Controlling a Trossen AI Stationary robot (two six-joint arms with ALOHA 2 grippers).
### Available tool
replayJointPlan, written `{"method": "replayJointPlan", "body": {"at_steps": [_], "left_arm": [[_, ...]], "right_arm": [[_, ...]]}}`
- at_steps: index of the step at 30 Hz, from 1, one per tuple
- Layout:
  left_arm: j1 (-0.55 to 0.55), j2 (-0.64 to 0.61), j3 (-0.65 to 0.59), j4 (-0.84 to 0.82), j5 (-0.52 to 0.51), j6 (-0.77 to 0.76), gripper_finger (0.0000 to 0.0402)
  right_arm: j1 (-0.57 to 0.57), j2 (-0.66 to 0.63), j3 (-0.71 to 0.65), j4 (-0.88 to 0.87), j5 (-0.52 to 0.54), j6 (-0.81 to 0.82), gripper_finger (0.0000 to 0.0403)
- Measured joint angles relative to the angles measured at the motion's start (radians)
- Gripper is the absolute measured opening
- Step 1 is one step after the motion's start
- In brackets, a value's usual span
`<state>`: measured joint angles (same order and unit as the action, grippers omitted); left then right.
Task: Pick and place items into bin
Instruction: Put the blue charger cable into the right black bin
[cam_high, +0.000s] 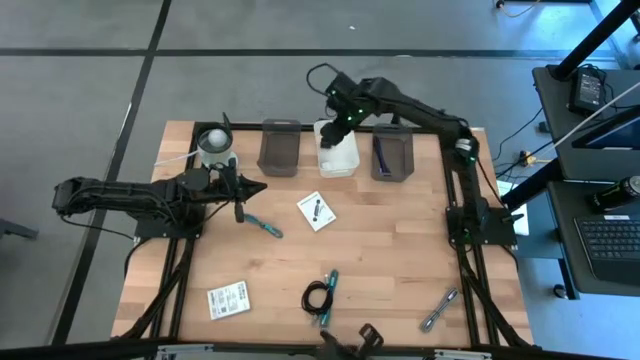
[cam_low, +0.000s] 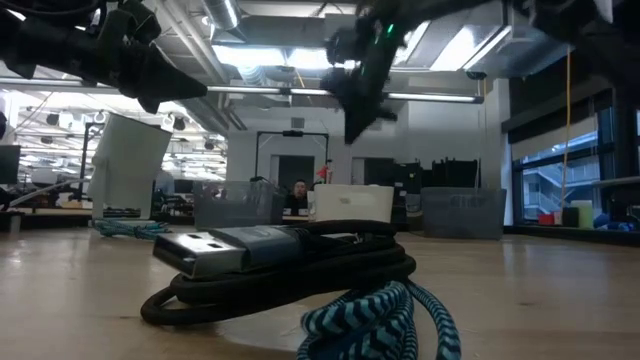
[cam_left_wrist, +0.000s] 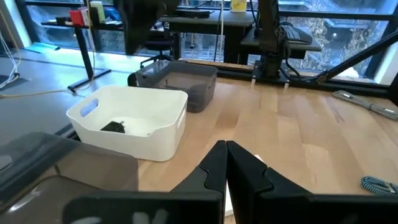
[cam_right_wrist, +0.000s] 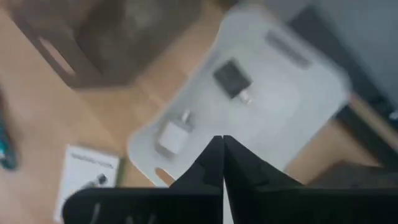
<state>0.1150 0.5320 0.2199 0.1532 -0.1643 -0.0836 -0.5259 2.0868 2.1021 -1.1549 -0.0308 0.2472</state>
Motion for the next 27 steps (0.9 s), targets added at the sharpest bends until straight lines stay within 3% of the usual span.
{"method": "replayJointPlan", "body": {"at_steps": [5, 10, 15, 22, 27], "left_arm": [[0.0, 0.0, 0.0, 0.0, 0.001, 0.001, 0.0004], [0.0, 0.0, 0.0, 0.0, -0.005, 0.001, 0.0007], [0.0, 0.0, 0.001, 0.009, -0.01, 0.001, 0.0024], [0.0, 0.008, 0.001, 0.006, 0.025, -0.102, 0.0099], [0.0, 0.009, 0.001, 0.008, -0.081, -0.186, 0.0152]], "right_arm": [[0.076, -0.208, -0.203, 0.18, 0.061, 0.073, 0.0006], [0.187, -0.466, -0.586, 0.468, 0.093, 0.226, 0.0003], [0.364, -0.711, -0.941, 0.713, 0.231, 0.44, 0.0002], [0.642, -0.912, -1.279, 1.061, 0.376, 0.616, 0.0002], [0.774, -0.934, -1.398, 1.134, 0.38, 0.612, 0.0002]]}}
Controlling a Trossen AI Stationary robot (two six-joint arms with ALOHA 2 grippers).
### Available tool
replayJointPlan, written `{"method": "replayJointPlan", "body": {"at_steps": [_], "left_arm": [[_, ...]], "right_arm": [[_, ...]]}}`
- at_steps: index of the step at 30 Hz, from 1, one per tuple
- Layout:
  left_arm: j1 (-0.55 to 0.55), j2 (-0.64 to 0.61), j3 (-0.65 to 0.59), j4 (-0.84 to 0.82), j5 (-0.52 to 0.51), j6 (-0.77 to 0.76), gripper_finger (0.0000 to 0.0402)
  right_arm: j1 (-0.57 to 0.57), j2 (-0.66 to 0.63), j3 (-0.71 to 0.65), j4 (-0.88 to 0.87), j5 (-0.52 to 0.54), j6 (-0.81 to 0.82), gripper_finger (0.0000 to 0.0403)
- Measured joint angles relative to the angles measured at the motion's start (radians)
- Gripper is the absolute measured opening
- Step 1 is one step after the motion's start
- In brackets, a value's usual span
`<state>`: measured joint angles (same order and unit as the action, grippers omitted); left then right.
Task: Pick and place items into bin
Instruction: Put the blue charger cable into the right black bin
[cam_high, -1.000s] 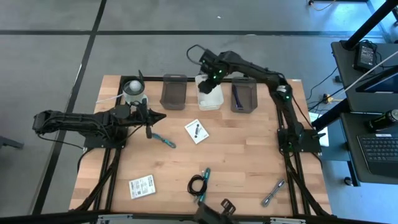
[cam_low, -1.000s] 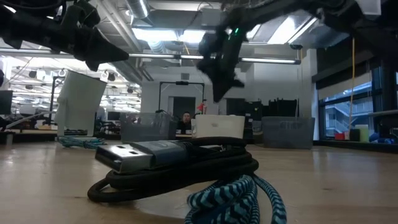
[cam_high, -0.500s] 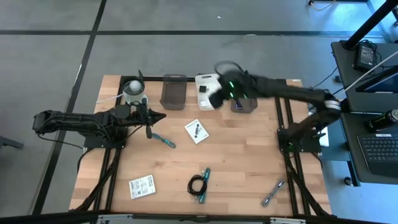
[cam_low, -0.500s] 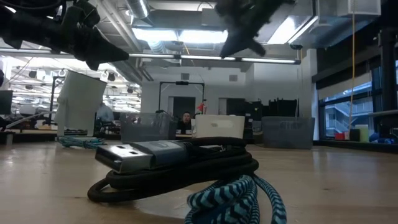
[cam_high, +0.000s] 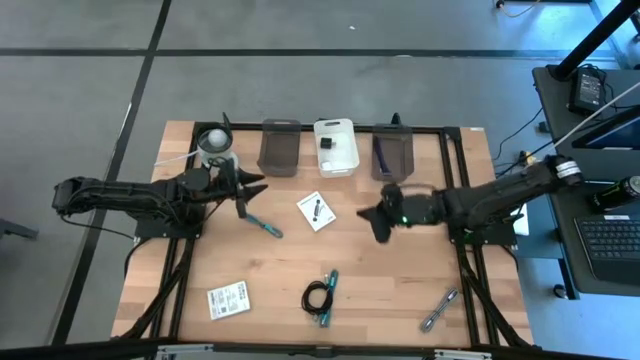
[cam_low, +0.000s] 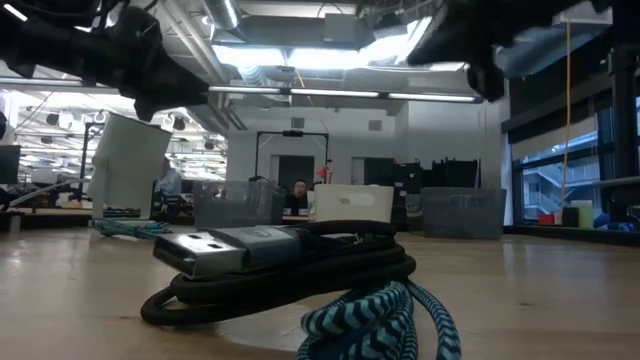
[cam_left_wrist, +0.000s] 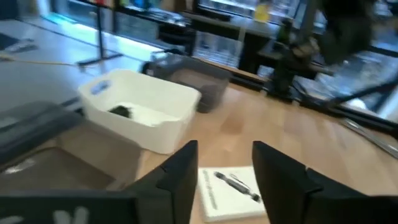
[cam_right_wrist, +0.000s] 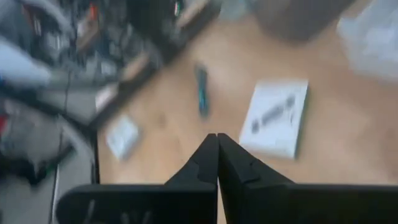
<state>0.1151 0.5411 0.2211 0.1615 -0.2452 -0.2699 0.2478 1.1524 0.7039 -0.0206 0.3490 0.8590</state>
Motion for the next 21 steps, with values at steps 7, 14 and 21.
{"method": "replayJointPlan", "body": {"at_steps": [7, 14, 21], "left_arm": [[0.0, 0.0, 0.004, 0.058, 0.003, 0.046, 0.0162], [-0.016, 0.078, 0.191, -0.227, -0.018, 0.112, 0.0155], [-0.043, 0.331, 0.483, -0.71, -0.018, 0.227, 0.0155]], "right_arm": [[0.076, 0.006, -0.094, -0.006, -0.104, 0.044, 0.0002], [0.109, 0.006, -0.175, -0.001, -0.104, -0.047, 0.0002], [0.11, 0.006, -0.204, 0.002, -0.106, -0.089, 0.0003]]}}
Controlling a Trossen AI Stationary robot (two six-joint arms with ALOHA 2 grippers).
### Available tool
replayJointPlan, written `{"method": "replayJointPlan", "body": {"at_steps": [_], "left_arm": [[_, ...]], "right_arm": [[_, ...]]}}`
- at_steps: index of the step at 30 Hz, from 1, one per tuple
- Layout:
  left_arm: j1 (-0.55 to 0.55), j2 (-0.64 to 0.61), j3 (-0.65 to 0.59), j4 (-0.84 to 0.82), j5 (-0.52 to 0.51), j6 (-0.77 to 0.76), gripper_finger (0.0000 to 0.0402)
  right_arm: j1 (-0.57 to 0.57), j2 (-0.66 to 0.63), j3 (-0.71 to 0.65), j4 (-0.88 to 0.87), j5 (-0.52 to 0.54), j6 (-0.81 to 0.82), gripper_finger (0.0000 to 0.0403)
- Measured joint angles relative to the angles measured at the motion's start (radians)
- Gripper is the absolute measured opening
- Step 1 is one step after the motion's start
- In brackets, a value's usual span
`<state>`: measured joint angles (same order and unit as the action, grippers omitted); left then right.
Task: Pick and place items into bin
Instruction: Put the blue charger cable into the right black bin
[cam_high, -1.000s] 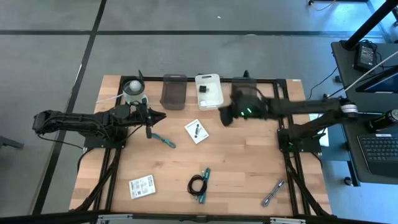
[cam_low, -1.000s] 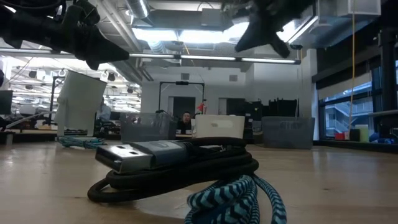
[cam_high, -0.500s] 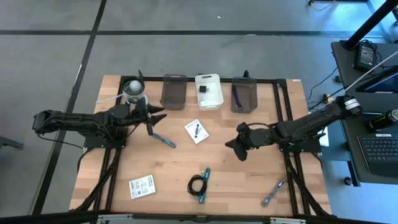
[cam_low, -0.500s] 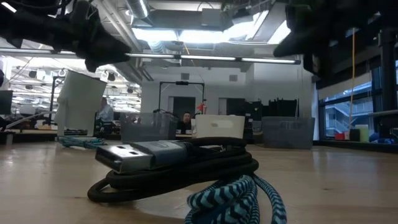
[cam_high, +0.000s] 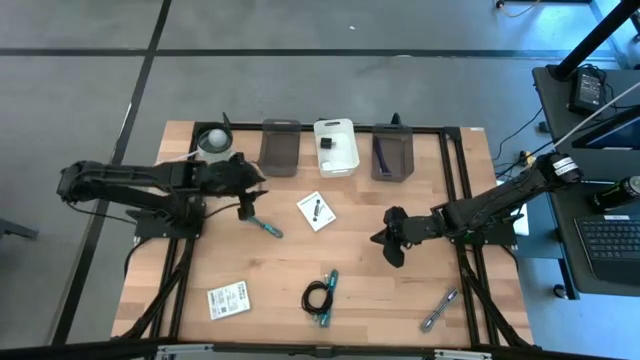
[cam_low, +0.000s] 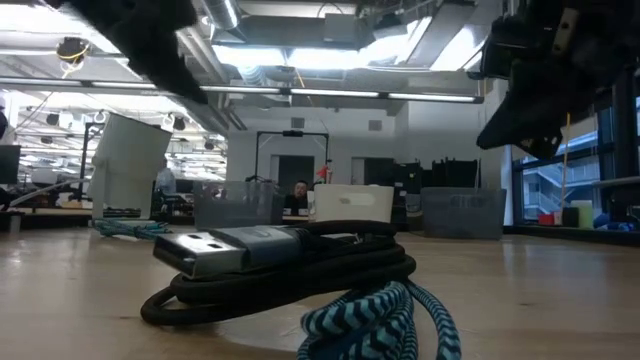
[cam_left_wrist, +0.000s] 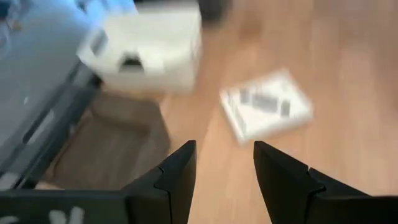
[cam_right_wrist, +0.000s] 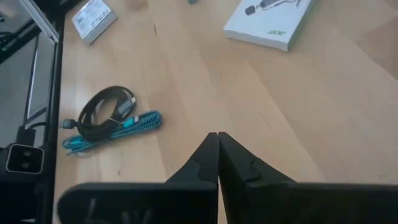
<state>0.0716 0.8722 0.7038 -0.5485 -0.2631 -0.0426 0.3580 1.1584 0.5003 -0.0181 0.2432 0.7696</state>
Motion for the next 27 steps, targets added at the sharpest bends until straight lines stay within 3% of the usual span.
{"method": "replayJointPlan", "body": {"at_steps": [4, 9, 15, 27], "left_arm": [[0.001, 0.166, 0.126, -0.208, 0.067, 0.02, 0.0154], [-0.007, 0.335, 0.211, -0.332, 0.087, 0.043, 0.0149], [-0.007, 0.469, 0.224, -0.393, 0.197, 0.214, 0.0148], [-0.007, 0.684, 0.199, -0.412, 0.239, 0.379, 0.0148]], "right_arm": [[0.0, 0.0, 0.0, 0.0, 0.0, -0.07, 0.0003], [0.0, 0.0, 0.0, -0.001, 0.0, -0.1, 0.0002], [0.0, 0.0, 0.0, -0.001, 0.0, -0.101, 0.0002], [0.0, 0.0, 0.0, 0.017, 0.0, -0.066, 0.0003]]}}
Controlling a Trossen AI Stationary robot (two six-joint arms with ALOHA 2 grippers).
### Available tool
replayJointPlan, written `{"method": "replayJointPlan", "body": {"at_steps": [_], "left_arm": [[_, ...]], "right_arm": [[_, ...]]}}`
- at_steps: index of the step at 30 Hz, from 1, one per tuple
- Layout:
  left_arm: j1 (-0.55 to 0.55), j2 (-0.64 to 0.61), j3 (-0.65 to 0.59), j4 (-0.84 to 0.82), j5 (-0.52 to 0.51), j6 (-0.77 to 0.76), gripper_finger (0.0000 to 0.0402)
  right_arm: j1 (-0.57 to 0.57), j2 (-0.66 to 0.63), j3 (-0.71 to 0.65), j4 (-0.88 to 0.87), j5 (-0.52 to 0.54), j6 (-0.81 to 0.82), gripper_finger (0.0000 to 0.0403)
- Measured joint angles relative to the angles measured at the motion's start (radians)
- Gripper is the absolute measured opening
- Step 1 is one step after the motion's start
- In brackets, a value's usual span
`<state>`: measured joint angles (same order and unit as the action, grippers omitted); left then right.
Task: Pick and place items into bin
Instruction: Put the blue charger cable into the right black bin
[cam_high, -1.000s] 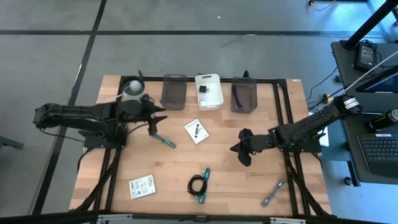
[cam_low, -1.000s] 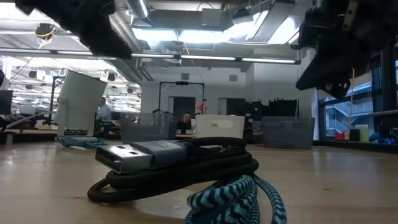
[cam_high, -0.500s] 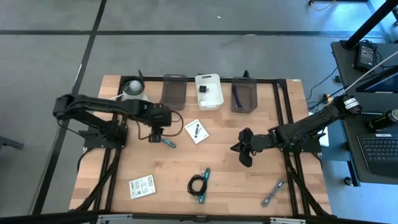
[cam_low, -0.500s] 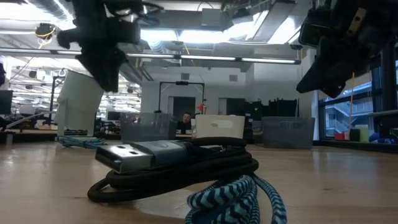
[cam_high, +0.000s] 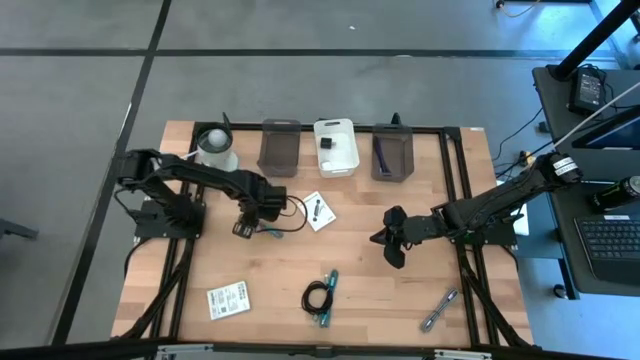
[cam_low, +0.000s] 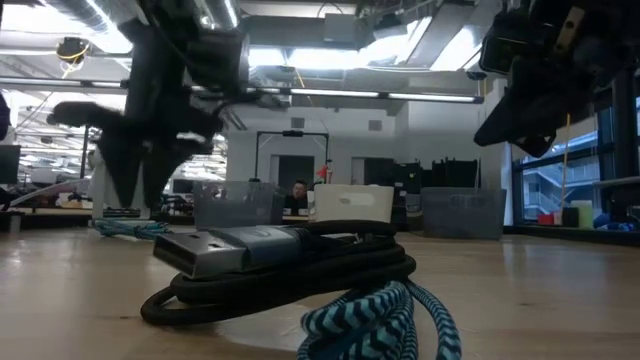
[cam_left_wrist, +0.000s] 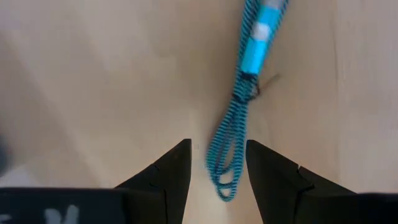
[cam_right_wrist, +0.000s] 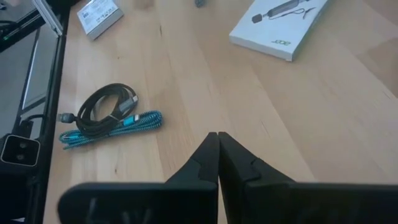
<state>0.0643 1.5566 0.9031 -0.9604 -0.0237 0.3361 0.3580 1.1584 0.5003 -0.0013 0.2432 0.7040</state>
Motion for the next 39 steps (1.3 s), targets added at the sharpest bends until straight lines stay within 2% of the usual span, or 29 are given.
{"method": "replayJointPlan", "body": {"at_steps": [8, 12, 15, 20, 24, 29, 33, 36, 39], "left_arm": [[-0.005, 0.046, -0.105, 0.108, -0.006, -0.007, 0.0148], [-0.005, 0.036, -0.145, 0.149, -0.012, -0.034, 0.0133], [-0.011, 0.026, -0.148, 0.153, -0.01, -0.057, 0.0099], [-0.01, -0.025, -0.128, 0.153, -0.006, -0.151, 0.0017], [0.012, -0.112, -0.102, 0.141, 0.044, -0.249, 0.0016], [0.034, -0.245, -0.029, 0.173, 0.049, -0.34, 0.0015], [0.051, -0.326, 0.04, 0.284, 0.044, -0.429, 0.0016], [0.052, -0.351, 0.073, 0.395, 0.038, -0.454, 0.0016], [0.051, -0.351, 0.103, 0.525, 0.035, -0.457, 0.0016]], "right_arm": [[-0.001, 0.0, 0.0, 0.008, 0.06, 0.045, 0.0004], [-0.001, 0.0, 0.0, 0.013, 0.063, 0.044, 0.0004], [-0.001, 0.0, 0.0, 0.015, 0.063, 0.044, 0.0004], [-0.001, 0.0, 0.0, 0.026, 0.063, 0.107, 0.0004], [-0.007, 0.0, 0.0, 0.051, 0.063, 0.124, 0.0004], [-0.029, 0.0, 0.0, 0.098, 0.062, 0.118, 0.0004], [-0.07, 0.0, 0.0, 0.196, 0.068, 0.101, 0.0006], [-0.119, 0.0, 0.0, 0.335, 0.076, 0.123, 0.0016], [-0.162, 0.0, 0.0, 0.492, 0.078, 0.048, 0.0035]]}}
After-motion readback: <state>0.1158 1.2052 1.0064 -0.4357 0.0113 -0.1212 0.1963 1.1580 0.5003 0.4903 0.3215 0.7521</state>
